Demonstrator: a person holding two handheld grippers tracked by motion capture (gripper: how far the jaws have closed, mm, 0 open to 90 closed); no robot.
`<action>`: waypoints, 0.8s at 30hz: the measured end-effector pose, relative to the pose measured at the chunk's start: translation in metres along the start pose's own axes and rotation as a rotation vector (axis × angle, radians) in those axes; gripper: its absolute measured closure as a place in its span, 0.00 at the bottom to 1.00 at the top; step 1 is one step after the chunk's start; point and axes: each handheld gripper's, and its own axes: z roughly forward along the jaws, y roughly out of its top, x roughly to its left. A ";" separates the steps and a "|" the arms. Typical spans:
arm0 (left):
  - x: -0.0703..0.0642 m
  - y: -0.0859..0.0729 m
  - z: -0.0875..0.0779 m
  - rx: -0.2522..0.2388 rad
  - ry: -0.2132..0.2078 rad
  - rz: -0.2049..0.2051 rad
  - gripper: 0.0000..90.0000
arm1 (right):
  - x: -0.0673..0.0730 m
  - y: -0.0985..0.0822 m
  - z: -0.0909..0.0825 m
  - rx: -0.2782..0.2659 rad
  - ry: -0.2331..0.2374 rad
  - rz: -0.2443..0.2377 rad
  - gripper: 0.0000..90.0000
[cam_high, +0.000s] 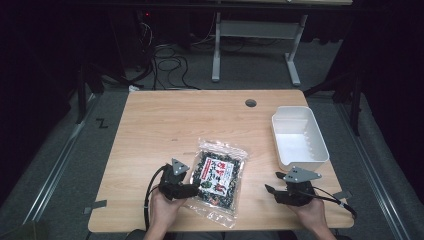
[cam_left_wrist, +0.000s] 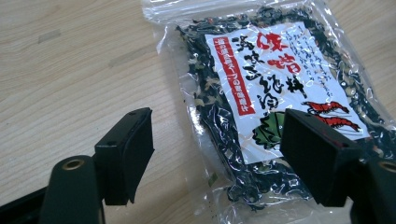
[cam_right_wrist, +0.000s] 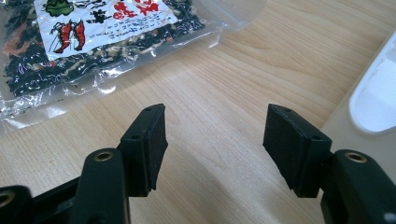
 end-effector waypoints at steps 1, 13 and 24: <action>-0.002 0.002 0.001 0.008 0.009 0.012 0.30 | 0.000 0.000 0.000 0.004 -0.001 0.010 0.43; -0.010 0.010 0.013 0.053 -0.015 0.030 0.28 | -0.001 0.001 -0.001 0.004 -0.011 0.031 0.40; -0.009 0.016 0.025 0.082 -0.018 0.008 0.26 | -0.001 0.000 -0.001 0.012 -0.014 0.032 0.38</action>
